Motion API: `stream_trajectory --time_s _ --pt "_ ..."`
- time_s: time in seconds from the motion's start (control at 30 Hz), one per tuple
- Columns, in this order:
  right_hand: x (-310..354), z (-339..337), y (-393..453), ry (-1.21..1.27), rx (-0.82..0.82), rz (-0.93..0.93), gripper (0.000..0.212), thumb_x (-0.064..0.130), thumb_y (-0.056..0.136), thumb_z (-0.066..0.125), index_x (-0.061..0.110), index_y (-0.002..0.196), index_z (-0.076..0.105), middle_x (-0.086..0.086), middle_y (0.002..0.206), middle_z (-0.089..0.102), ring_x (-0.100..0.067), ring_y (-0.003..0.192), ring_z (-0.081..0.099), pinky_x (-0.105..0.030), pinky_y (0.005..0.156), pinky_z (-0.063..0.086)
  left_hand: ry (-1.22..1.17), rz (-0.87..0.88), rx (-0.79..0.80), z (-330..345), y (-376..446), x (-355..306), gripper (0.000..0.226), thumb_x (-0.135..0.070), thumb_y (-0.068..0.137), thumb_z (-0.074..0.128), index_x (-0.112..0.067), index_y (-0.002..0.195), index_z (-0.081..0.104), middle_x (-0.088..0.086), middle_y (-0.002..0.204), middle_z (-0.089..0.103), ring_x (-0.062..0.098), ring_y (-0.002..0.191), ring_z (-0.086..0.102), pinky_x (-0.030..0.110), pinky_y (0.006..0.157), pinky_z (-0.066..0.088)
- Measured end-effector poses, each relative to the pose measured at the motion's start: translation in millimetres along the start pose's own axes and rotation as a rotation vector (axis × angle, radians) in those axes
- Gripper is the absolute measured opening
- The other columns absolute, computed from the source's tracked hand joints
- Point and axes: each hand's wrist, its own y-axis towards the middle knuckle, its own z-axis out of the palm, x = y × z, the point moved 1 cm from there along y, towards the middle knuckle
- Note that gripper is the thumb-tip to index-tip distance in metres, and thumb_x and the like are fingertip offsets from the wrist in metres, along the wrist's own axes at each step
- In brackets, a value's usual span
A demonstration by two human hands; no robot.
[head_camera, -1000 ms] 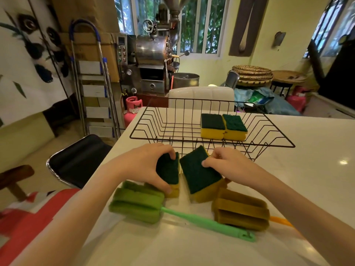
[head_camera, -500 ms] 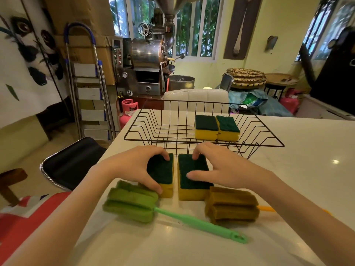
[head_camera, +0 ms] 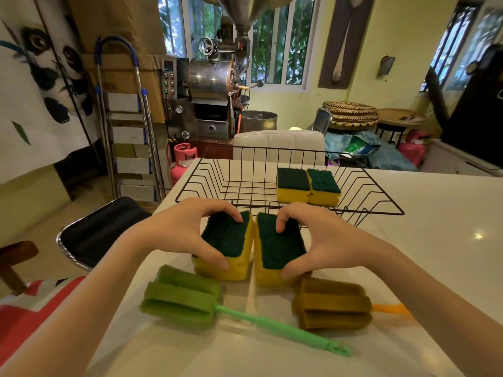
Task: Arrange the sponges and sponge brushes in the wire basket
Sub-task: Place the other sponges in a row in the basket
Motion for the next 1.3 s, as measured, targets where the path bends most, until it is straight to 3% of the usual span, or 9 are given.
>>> stream_trajectory --time_s 0.17,0.37,0.47,0.57,0.67,0.83,0.93,1.07,1.3 --pt "-2 -13 -4 0.142 -0.045 -0.013 0.046 0.035 0.057 0.084 0.030 0.092 0.055 0.005 0.111 0.055 -0.013 0.109 0.050 -0.040 0.094 0.047 -0.069 0.053 -0.100 -6 -4 -7 0.065 -0.048 0.046 0.077 -0.047 0.106 0.053 -0.033 0.112 0.050 -0.015 0.110 0.044 -0.004 0.085 0.036" --pt "-8 -28 -5 0.318 -0.080 -0.001 0.042 0.038 0.051 0.083 0.036 0.084 0.057 0.015 0.112 0.056 -0.001 0.110 0.052 -0.019 0.090 0.046 -0.220 0.113 -0.131 -13 -7 -13 0.067 -0.057 0.041 0.078 -0.045 0.104 0.056 -0.030 0.114 0.055 -0.010 0.111 0.050 0.000 0.084 0.040" --pt "-13 -38 -3 0.474 -0.130 -0.006 0.038 0.039 0.048 0.081 0.041 0.079 0.059 0.017 0.108 0.060 0.000 0.102 0.059 -0.021 0.083 0.053 -0.331 0.140 -0.190 -22 0 -18 0.064 -0.059 0.036 0.079 -0.050 0.096 0.059 -0.027 0.110 0.059 -0.006 0.106 0.056 0.004 0.079 0.046" --pt "-22 -46 5 0.586 -0.193 -0.017 0.038 0.033 0.049 0.081 0.035 0.081 0.060 0.013 0.103 0.064 -0.001 0.094 0.064 -0.019 0.070 0.055 -0.364 0.155 -0.221 -35 17 -24 0.063 -0.055 0.035 0.081 -0.050 0.094 0.058 -0.025 0.107 0.062 -0.007 0.103 0.058 0.006 0.076 0.048" --pt "-29 -55 16 0.622 -0.241 -0.011 0.033 0.028 0.058 0.074 0.030 0.087 0.058 0.013 0.096 0.064 0.001 0.086 0.066 -0.014 0.065 0.052 -0.345 0.150 -0.267 -50 41 -27 0.058 -0.035 0.047 0.079 -0.042 0.098 0.054 -0.018 0.104 0.062 -0.013 0.095 0.058 0.005 0.074 0.050" --pt "-40 -68 40 0.619 -0.270 0.042 0.041 0.034 0.057 0.075 0.026 0.092 0.054 0.006 0.106 0.060 -0.011 0.094 0.064 -0.022 0.073 0.055 -0.316 0.136 -0.267 -66 78 -17 0.059 -0.018 0.055 0.077 -0.035 0.105 0.051 -0.014 0.114 0.055 0.001 0.105 0.055 0.005 0.078 0.049" --pt "-49 -73 55 0.592 -0.261 0.072 0.041 0.036 0.056 0.072 0.028 0.092 0.054 0.008 0.107 0.061 -0.010 0.097 0.063 -0.022 0.075 0.054 -0.294 0.125 -0.242 -70 100 -3 0.057 -0.006 0.063 0.077 -0.033 0.105 0.050 -0.016 0.113 0.053 0.000 0.105 0.053 0.004 0.077 0.048" --pt "-62 -80 76 0.513 -0.260 0.104 0.040 0.038 0.060 0.073 0.030 0.094 0.053 0.011 0.110 0.058 -0.009 0.106 0.057 -0.020 0.080 0.049 -0.259 0.079 -0.210 -76 127 17 0.056 -0.007 0.065 0.077 -0.037 0.102 0.047 -0.021 0.109 0.050 -0.003 0.100 0.051 0.003 0.072 0.047" --pt "-79 -85 121 0.325 -0.219 0.159 0.044 0.034 0.071 0.073 0.023 0.108 0.050 0.004 0.122 0.050 -0.015 0.117 0.047 -0.031 0.095 0.041 0.069 -0.058 -0.125 -75 155 54 0.066 -0.023 0.060 0.082 -0.030 0.114 0.044 -0.005 0.117 0.049 0.015 0.113 0.048 0.029 0.094 0.047"
